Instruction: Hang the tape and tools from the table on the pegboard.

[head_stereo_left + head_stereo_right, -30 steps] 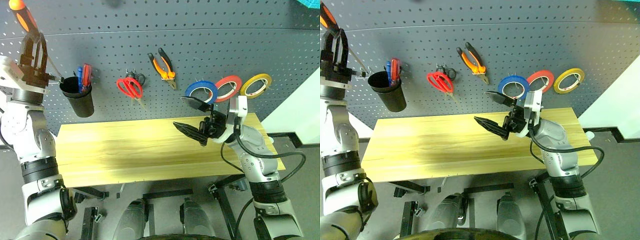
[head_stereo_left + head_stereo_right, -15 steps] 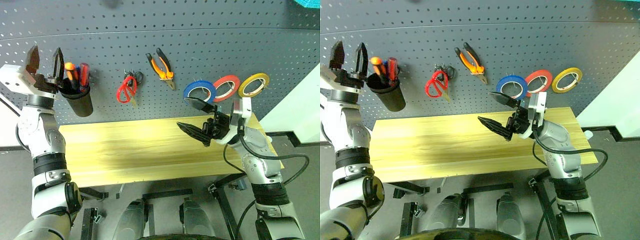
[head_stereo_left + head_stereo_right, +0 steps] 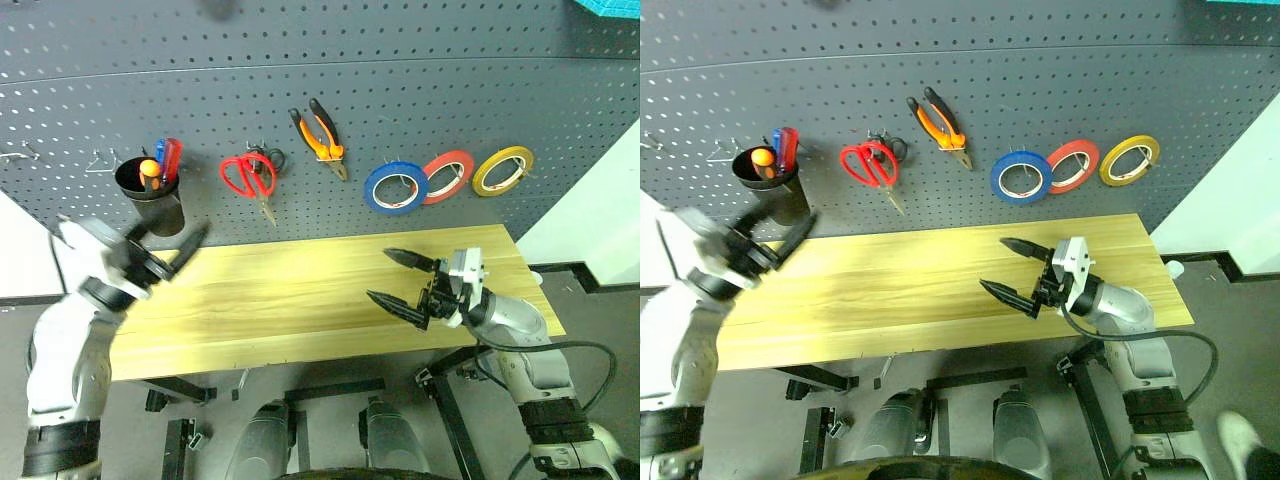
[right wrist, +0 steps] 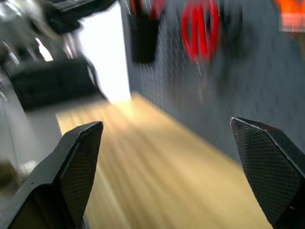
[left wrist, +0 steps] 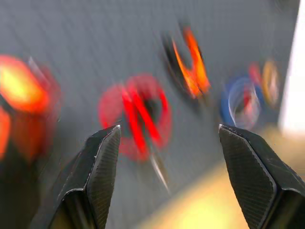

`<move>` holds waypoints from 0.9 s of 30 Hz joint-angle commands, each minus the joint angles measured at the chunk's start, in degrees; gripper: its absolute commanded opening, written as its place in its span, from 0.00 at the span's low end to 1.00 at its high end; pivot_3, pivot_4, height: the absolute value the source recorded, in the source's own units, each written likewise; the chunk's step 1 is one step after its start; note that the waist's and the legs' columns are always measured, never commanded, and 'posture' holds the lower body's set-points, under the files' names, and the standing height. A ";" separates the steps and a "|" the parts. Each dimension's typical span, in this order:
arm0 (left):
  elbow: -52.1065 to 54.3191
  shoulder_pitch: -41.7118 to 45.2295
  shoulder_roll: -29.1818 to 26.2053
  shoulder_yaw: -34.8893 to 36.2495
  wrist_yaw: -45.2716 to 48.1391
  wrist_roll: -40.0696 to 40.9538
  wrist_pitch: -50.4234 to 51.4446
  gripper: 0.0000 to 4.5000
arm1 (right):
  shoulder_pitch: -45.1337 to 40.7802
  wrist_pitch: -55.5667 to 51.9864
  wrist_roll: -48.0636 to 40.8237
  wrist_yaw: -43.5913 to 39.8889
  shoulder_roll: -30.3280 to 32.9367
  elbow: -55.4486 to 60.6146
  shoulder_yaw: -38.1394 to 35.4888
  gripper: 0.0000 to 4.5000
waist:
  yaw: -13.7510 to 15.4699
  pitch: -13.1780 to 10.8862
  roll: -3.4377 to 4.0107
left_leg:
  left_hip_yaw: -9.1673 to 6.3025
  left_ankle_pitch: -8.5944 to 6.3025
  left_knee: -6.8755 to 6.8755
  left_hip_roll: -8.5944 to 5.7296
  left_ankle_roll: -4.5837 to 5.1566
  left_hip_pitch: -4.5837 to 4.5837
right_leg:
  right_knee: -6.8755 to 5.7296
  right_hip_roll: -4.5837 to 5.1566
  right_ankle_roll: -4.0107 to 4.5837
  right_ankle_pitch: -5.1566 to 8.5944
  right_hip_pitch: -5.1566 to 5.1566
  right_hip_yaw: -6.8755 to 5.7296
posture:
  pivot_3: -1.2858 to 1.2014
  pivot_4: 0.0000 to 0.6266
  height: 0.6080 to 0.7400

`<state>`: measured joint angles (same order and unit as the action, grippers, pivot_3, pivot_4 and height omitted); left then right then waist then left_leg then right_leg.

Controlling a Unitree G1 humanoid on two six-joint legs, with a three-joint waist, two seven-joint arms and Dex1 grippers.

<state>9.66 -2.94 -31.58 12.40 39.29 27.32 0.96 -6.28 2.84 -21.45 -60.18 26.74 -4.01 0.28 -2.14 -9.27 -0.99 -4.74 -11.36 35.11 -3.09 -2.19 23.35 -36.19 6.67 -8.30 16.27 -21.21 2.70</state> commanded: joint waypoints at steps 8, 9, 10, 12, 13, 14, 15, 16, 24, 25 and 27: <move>-23.83 -5.39 11.89 -7.45 -5.47 -17.56 -21.72 0.76 | 2.08 14.74 10.02 9.80 0.64 -20.66 -3.35 1.00 | 0.02 1.40 0.26 | -0.03 0.07 0.02 -0.04 0.11 -0.01 | 0.09 0.02 0.03 -0.07 -0.07 0.05 | 0.50 0.11 0.91; -25.64 -5.67 12.55 -7.69 -5.85 -18.37 -23.37 0.76 | 2.17 16.04 10.35 10.39 0.68 -22.23 -3.62 1.00 | -0.01 1.46 0.22 | 0.00 0.07 -0.03 -0.04 0.13 -0.01 | 0.09 0.02 -0.03 -0.08 -0.09 0.05 | 0.50 0.11 0.91; -27.69 -6.25 13.27 -8.12 -6.27 -19.34 -25.45 0.76 | 2.41 17.26 10.62 11.35 0.74 -24.33 -4.23 1.00 | -0.01 1.48 0.21 | -0.01 0.07 -0.06 -0.04 0.14 0.00 | 0.08 0.02 -0.04 -0.08 -0.09 0.05 | 0.50 0.10 0.91; -31.26 -6.57 14.50 -8.28 -7.47 -20.31 -28.47 0.76 | 2.68 19.01 10.47 12.60 0.68 -27.82 -5.52 1.00 | 0.05 1.63 0.28 | -0.02 0.07 -0.08 -0.04 0.14 0.02 | 0.06 0.01 -0.02 -0.06 -0.07 0.05 | 0.50 0.09 0.91; -32.69 -6.50 15.08 -8.21 -8.05 -20.43 -29.49 0.76 | 2.72 19.21 10.15 13.04 0.62 -29.23 -6.13 1.00 | 0.06 1.75 0.34 | -0.02 0.04 -0.06 -0.04 0.09 0.02 | 0.07 0.01 0.01 -0.05 -0.07 0.04 | 0.50 0.09 0.91; -34.11 -6.21 15.67 -8.00 -8.76 -20.40 -30.31 0.76 | 2.64 19.92 10.22 13.43 0.70 -30.63 -6.49 1.00 | 0.07 1.85 0.36 | -0.02 0.01 -0.04 -0.04 0.03 0.01 | 0.09 0.01 0.03 -0.04 -0.06 0.04 | 0.50 0.09 0.91; -35.17 -5.94 16.03 -7.89 -9.22 -20.40 -30.98 0.76 | 2.49 20.50 10.34 13.67 0.76 -31.66 -6.67 1.00 | 0.07 2.00 0.40 | -0.01 -0.01 0.00 -0.04 0.01 0.00 | 0.09 0.03 0.03 -0.04 -0.03 0.04 | 0.50 0.08 0.91; -35.92 -5.63 16.33 -7.92 -9.78 -20.62 -31.62 0.76 | 2.34 20.92 10.55 13.96 0.81 -32.61 -6.81 1.00 | 0.07 2.14 0.40 | -0.01 -0.01 0.02 -0.05 0.01 -0.01 | 0.10 0.04 0.04 -0.04 0.01 0.05 | 0.50 0.08 0.91; -39.65 -3.56 17.58 -8.98 -11.55 -21.61 -35.10 0.76 | 0.05 23.60 11.63 15.60 -0.08 -37.23 -6.53 1.00 | -0.19 3.49 0.68 | -0.02 0.00 0.04 -0.07 0.01 -0.11 | 0.10 0.04 0.03 -0.03 0.18 0.05 | 0.51 0.06 0.91; -39.74 -3.49 17.62 -9.01 -11.77 -21.76 -35.25 0.76 | -0.23 23.80 11.77 15.76 -0.19 -37.56 -6.43 1.00 | -0.20 3.57 0.70 | -0.02 0.00 0.04 -0.08 0.01 -0.12 | 0.10 0.03 0.03 -0.03 0.21 0.05 | 0.51 0.07 0.91; -40.00 -3.35 17.69 -9.06 -12.13 -22.16 -35.62 0.76 | -0.75 24.20 12.03 16.08 -0.43 -38.14 -6.21 1.00 | -0.17 3.63 0.73 | -0.03 0.00 0.04 -0.08 0.02 -0.15 | 0.10 0.03 0.03 -0.03 0.26 0.05 | 0.51 0.07 0.91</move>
<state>-30.44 -6.58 -13.57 3.29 27.58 5.49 -33.15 -6.03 25.68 -9.52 -44.44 26.50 -42.15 -5.44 -2.31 -5.64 -0.25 -4.79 -11.36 35.15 -3.17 -2.17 23.20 -36.09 6.69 -8.28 16.24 -20.93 2.74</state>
